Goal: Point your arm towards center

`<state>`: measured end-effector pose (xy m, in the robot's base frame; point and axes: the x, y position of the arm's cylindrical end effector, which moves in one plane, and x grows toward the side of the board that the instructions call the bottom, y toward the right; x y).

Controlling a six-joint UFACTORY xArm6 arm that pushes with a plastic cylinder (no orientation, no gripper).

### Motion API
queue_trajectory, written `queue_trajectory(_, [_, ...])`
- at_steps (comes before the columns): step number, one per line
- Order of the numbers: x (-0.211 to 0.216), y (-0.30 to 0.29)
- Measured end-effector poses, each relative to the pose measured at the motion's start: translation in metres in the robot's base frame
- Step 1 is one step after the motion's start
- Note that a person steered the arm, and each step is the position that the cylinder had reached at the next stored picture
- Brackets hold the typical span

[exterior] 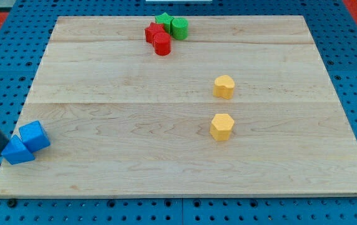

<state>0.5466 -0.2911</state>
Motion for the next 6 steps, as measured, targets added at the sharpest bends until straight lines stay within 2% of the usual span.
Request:
queue_trajectory(1, [0.000, 0.010])
queue_trajectory(3, [-0.043, 0.002])
queue_trajectory(4, [-0.091, 0.080])
queue_trajectory(5, [-0.097, 0.183])
queue_trajectory(6, [-0.119, 0.256])
